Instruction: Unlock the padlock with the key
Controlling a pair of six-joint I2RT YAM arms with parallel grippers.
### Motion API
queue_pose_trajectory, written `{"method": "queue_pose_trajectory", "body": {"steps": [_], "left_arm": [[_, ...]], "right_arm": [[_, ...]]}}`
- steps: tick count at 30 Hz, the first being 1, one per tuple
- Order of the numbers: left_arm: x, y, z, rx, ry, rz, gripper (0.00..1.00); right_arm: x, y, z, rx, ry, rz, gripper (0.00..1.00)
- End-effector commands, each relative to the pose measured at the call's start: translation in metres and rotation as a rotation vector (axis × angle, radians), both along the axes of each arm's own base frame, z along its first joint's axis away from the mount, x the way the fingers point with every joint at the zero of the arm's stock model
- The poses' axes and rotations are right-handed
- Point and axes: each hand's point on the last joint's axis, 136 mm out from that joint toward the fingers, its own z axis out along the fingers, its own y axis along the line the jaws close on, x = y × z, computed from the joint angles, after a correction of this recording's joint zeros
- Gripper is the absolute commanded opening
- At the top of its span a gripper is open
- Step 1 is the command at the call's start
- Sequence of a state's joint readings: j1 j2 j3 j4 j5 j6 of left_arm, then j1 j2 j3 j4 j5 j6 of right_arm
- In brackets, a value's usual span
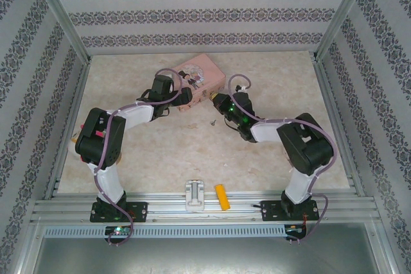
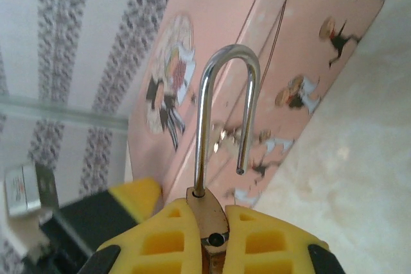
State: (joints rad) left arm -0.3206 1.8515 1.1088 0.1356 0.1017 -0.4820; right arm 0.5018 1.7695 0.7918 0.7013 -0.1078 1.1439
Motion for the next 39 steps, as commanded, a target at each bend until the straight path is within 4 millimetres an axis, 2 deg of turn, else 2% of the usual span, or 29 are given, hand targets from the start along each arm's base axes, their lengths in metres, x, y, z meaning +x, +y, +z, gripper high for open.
{"method": "queue_pose_trajectory", "body": {"steps": [1, 5, 8, 19, 21, 27, 33, 37, 39], "left_arm": [[-0.017, 0.020, -0.025, 0.011, 0.106, 0.029, 0.99], [-0.016, 0.021, -0.018, -0.044, 0.095, 0.040, 1.00], [-0.017, 0.021, -0.013, -0.075, 0.086, 0.045, 1.00], [-0.022, 0.024, -0.015, -0.106, 0.088, 0.061, 0.99], [-0.022, 0.024, -0.016, -0.109, 0.091, 0.063, 0.99], [-0.021, 0.023, -0.012, -0.132, 0.086, 0.068, 0.99], [-0.021, 0.023, -0.001, -0.170, 0.063, 0.078, 0.99], [-0.019, 0.025, 0.009, -0.198, 0.037, 0.099, 0.99], [-0.017, 0.027, 0.014, -0.212, 0.023, 0.111, 0.99]], "right_arm": [[-0.040, 0.009, -0.040, -0.114, 0.161, 0.215, 0.00], [-0.065, 0.007, -0.056, -0.176, 0.228, 0.312, 0.00], [-0.076, 0.004, -0.064, -0.234, 0.266, 0.366, 0.00], [-0.089, -0.016, -0.077, -0.353, 0.342, 0.397, 0.00], [-0.090, -0.021, -0.082, -0.378, 0.366, 0.404, 0.05], [-0.089, -0.028, -0.087, -0.443, 0.391, 0.412, 0.28], [-0.080, -0.039, -0.073, -0.502, 0.366, 0.380, 0.41], [-0.064, -0.049, -0.047, -0.557, 0.307, 0.348, 0.47], [-0.049, -0.055, -0.029, -0.593, 0.261, 0.325, 0.52]]}}
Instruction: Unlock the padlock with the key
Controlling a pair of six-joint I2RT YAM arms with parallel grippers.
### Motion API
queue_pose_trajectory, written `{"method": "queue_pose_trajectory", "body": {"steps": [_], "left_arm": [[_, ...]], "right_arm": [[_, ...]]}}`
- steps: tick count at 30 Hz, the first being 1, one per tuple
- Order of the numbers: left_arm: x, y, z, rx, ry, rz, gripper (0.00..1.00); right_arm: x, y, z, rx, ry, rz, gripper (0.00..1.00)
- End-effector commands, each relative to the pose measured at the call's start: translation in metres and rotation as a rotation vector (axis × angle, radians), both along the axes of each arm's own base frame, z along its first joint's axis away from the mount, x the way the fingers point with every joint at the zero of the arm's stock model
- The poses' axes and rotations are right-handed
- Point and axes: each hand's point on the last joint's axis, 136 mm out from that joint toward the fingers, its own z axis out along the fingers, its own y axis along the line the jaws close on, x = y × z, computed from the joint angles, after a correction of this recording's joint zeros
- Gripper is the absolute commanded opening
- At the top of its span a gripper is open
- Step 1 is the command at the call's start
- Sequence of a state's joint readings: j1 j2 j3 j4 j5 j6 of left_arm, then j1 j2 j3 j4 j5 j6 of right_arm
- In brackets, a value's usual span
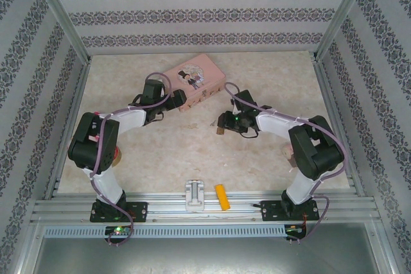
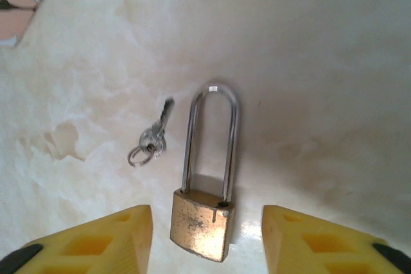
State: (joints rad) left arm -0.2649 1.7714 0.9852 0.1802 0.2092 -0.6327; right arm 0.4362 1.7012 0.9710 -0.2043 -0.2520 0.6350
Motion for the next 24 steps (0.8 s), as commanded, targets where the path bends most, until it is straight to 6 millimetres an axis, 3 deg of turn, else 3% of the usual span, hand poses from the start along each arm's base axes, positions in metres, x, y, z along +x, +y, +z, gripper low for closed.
{"method": "queue_pose_trajectory", "body": {"steps": [1, 7, 9, 16, 24], "left_arm": [[0.006, 0.011, 0.019, -0.042, -0.043, 0.051, 0.99], [0.013, 0.009, 0.022, -0.085, -0.044, 0.057, 1.00], [0.015, 0.008, 0.022, -0.102, -0.047, 0.060, 0.99], [0.019, 0.010, 0.020, -0.137, -0.049, 0.076, 0.93], [0.032, 0.012, 0.017, -0.140, -0.044, 0.074, 0.87]], "right_arm": [[0.030, -0.015, 0.042, -0.067, -0.136, -0.009, 0.54], [0.091, -0.022, 0.072, -0.081, -0.272, -0.026, 0.69], [0.114, -0.017, 0.076, -0.083, -0.310, -0.003, 0.90], [0.173, -0.006, 0.089, -0.070, -0.388, 0.026, 0.82], [0.207, 0.013, 0.074, 0.010, -0.362, 0.074, 0.76]]}}
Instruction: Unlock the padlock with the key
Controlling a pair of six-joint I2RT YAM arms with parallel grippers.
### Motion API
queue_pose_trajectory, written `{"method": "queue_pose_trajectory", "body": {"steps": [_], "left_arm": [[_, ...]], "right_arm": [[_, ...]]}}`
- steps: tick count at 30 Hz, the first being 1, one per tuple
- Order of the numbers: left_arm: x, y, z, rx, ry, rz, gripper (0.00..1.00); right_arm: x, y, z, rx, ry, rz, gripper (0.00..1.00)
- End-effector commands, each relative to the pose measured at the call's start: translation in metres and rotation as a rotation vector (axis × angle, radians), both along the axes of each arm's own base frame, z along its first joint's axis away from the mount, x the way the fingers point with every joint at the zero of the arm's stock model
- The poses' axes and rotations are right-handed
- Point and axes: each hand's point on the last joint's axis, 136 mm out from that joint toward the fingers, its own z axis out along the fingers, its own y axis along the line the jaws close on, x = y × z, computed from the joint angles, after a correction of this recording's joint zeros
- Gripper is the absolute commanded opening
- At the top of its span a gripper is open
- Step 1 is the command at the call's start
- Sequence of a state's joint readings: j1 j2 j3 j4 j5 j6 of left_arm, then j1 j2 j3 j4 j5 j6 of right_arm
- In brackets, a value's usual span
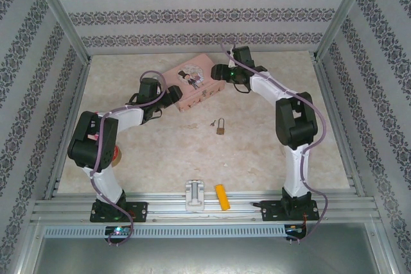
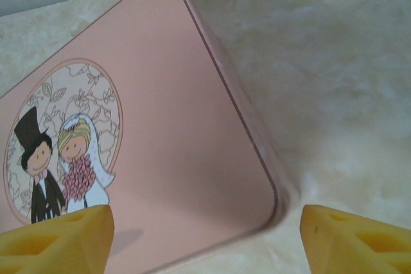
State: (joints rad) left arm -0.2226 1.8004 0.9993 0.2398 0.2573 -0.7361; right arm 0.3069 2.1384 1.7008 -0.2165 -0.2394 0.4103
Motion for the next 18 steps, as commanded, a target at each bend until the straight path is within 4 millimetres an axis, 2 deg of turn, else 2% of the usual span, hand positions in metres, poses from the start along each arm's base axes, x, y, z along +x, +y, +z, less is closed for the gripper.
{"method": "queue_pose_trajectory", "body": {"steps": [1, 5, 10, 14, 18], "left_arm": [[0.019, 0.003, 0.013, -0.028, -0.042, 0.005, 0.86], [0.029, 0.000, 0.014, -0.037, -0.049, -0.010, 0.77], [0.040, -0.008, 0.014, -0.044, -0.050, -0.043, 0.62], [0.046, -0.018, 0.012, -0.073, -0.048, -0.085, 0.56], [0.052, -0.027, 0.014, -0.096, -0.055, -0.127, 0.55]], "right_arm": [[0.008, 0.008, -0.001, 0.025, 0.008, 0.054, 0.76], [0.010, 0.015, -0.006, 0.049, 0.024, 0.078, 0.70], [-0.004, 0.022, -0.003, 0.062, 0.025, 0.090, 0.50], [-0.024, 0.028, 0.003, 0.054, 0.023, 0.103, 0.48], [-0.048, 0.031, 0.007, 0.040, 0.019, 0.086, 0.49]]}}
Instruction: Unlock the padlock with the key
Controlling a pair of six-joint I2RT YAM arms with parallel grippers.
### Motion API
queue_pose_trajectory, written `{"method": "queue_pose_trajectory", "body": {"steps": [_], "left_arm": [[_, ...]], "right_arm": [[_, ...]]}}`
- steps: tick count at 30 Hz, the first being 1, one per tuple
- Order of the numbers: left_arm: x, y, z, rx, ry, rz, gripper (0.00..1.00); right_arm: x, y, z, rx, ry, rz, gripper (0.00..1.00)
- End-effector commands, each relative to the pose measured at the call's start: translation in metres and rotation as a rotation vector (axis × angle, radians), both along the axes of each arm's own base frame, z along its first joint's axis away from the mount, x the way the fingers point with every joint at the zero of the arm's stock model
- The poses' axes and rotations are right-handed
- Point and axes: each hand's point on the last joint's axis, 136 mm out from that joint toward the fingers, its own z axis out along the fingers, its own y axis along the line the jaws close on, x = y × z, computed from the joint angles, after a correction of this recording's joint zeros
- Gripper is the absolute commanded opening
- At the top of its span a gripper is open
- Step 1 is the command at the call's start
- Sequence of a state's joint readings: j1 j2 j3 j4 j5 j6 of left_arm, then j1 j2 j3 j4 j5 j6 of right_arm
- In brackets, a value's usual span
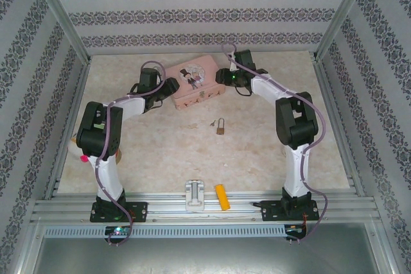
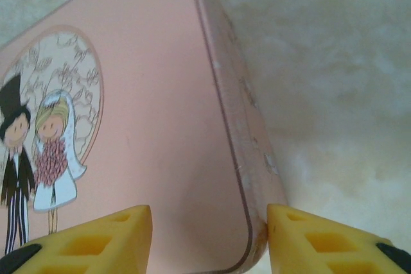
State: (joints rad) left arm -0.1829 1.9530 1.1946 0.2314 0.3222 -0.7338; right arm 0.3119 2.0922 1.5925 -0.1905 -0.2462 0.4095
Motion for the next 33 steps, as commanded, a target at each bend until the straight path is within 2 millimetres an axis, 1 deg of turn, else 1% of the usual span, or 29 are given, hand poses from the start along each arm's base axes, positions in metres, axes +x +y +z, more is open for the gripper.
{"method": "queue_pose_trajectory", "body": {"steps": [1, 3, 6, 9, 11, 12, 14, 17, 18, 19, 22, 26, 28, 29, 31, 33], "left_arm": [[0.005, -0.029, 0.009, -0.058, -0.035, -0.124, 0.55], [0.006, -0.031, 0.010, -0.063, -0.031, -0.137, 0.55], [0.004, -0.029, 0.010, -0.058, -0.031, -0.128, 0.56], [0.002, -0.022, 0.011, -0.037, -0.037, -0.104, 0.65], [0.001, -0.015, 0.013, -0.018, -0.042, -0.088, 0.72], [0.001, -0.012, 0.014, -0.013, -0.043, -0.083, 0.76], [-0.001, -0.003, 0.020, -0.007, -0.050, -0.062, 0.84], [-0.008, 0.016, 0.036, 0.022, -0.085, -0.024, 0.97], [-0.013, 0.023, 0.041, 0.046, -0.095, -0.012, 0.99], [-0.017, 0.029, 0.046, 0.072, -0.105, -0.002, 0.99], [-0.039, 0.052, 0.055, 0.175, -0.122, 0.041, 0.99], [-0.075, 0.083, 0.064, 0.334, -0.168, 0.105, 0.99], [-0.095, 0.098, 0.064, 0.416, -0.194, 0.139, 0.99], [-0.105, 0.105, 0.061, 0.455, -0.206, 0.156, 0.99], [-0.121, 0.121, 0.062, 0.531, -0.242, 0.204, 0.99], [-0.133, 0.127, 0.063, 0.587, -0.290, 0.209, 0.99]], "right_arm": [[-0.032, 0.034, 0.024, 0.043, -0.022, 0.067, 0.49], [-0.038, 0.029, 0.026, 0.020, -0.034, 0.040, 0.50], [-0.040, 0.020, 0.027, -0.007, -0.046, 0.007, 0.55], [-0.040, 0.009, 0.030, -0.019, -0.044, -0.020, 0.59], [-0.042, 0.001, 0.033, -0.032, -0.045, -0.046, 0.64], [-0.044, -0.004, 0.036, -0.043, -0.051, -0.064, 0.69], [-0.050, -0.014, 0.042, -0.066, -0.066, -0.093, 0.75], [-0.066, -0.037, 0.052, -0.106, -0.091, -0.149, 0.78], [-0.073, -0.045, 0.056, -0.120, -0.102, -0.166, 0.79], [-0.080, -0.053, 0.058, -0.135, -0.110, -0.183, 0.79], [-0.104, -0.082, 0.065, -0.176, -0.138, -0.239, 0.82], [-0.141, -0.124, 0.068, -0.228, -0.174, -0.327, 0.91], [-0.157, -0.144, 0.069, -0.255, -0.201, -0.367, 0.94], [-0.165, -0.154, 0.065, -0.274, -0.204, -0.386, 0.95], [-0.178, -0.173, 0.067, -0.292, -0.230, -0.433, 0.98], [-0.189, -0.188, 0.068, -0.301, -0.254, -0.465, 0.98]]}}
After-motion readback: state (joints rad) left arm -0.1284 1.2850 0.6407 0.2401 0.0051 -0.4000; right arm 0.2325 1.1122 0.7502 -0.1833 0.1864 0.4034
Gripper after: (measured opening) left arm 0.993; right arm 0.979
